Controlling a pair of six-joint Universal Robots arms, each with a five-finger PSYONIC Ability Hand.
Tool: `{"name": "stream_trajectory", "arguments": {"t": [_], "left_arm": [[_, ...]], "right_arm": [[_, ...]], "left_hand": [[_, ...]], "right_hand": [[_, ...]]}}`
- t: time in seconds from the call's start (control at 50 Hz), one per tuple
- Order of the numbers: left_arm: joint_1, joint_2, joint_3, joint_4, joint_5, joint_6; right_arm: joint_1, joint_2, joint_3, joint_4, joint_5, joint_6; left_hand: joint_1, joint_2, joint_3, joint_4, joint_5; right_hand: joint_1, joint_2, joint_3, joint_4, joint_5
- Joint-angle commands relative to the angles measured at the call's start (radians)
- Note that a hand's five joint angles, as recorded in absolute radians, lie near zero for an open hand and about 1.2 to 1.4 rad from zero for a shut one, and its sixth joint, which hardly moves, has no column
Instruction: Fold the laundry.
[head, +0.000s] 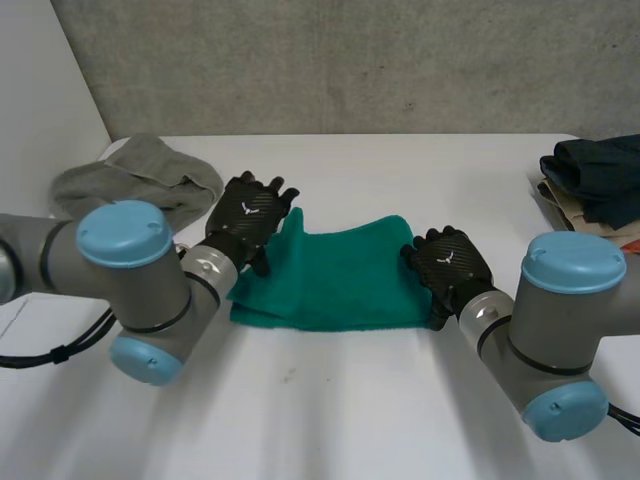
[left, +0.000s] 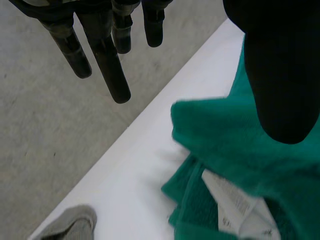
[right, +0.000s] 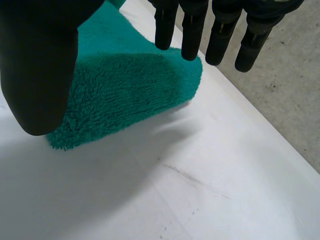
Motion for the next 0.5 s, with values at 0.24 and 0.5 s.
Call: {"name": "stream_trajectory", "arguments": {"t": [0.24, 0.5], "left_arm": [[-0.049, 0.043, -0.098, -0.116, -0.306, 0.036], [-0.06, 0.274, -0.247, -0.152, -0.289, 0.005]], "right_arm": [[0.0, 0.008, 0.018, -0.028, -0.003, 0.003], [-0.06, -0.137, 0.115, 0.088, 0.016, -0.017]], "left_hand": [[0.016, -0.006, -0.43, -0.001, -0.019], [-0.007, -0.029, -0.454, -0.024, -0.043]], "right_hand": [[1.043, 1.052, 1.042, 1.04, 1.031], [1.043, 1.052, 1.042, 1.04, 1.031]]}}
